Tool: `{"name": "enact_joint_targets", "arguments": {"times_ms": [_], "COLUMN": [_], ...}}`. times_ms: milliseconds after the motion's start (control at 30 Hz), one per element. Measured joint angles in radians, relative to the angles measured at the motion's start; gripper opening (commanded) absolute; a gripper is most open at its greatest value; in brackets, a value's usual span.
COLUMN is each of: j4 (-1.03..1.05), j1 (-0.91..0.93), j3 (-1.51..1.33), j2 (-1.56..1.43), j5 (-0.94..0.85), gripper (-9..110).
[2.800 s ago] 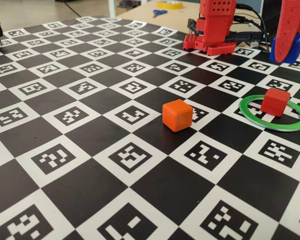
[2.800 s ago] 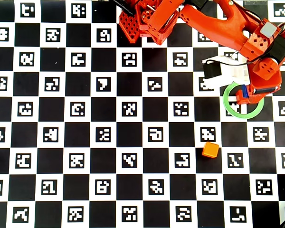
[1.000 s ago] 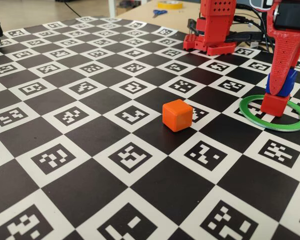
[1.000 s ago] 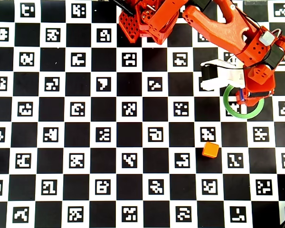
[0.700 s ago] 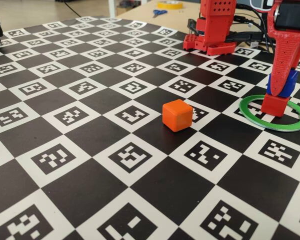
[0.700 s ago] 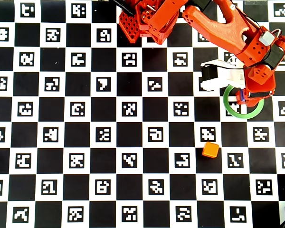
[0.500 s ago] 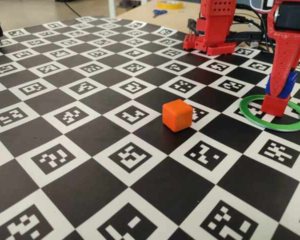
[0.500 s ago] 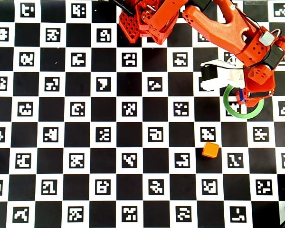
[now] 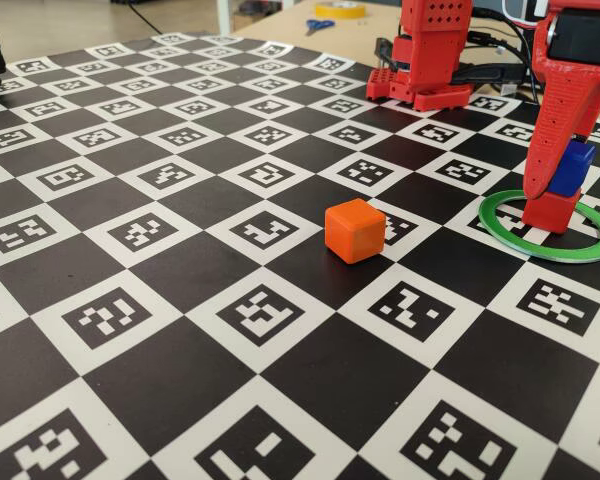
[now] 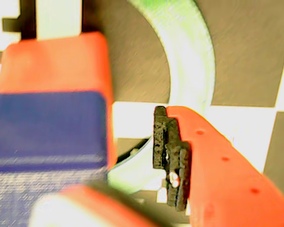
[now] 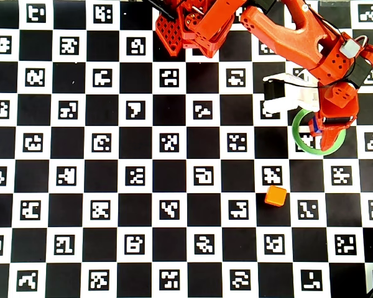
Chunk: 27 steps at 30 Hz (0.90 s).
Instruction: Grab the red cube then put it in the green circle then put the blue cube on top and finally the orange cube on top
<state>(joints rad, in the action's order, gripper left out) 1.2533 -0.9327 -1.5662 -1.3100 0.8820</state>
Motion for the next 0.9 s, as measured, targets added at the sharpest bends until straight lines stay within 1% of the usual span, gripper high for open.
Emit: {"name": "enact_joint_targets", "arguments": {"times_ms": [233, 600, 700, 900], "j4": [0.075, 0.204, 0.253, 0.354], "j1": [0.021, 0.114, 0.141, 0.183], "j3": [0.0, 0.02, 0.066, 0.232], "j2": [0.0, -0.097, -0.124, -0.133], "j5": [-0.031, -0.179, -0.202, -0.192], "gripper": [50, 49, 49, 46]}}
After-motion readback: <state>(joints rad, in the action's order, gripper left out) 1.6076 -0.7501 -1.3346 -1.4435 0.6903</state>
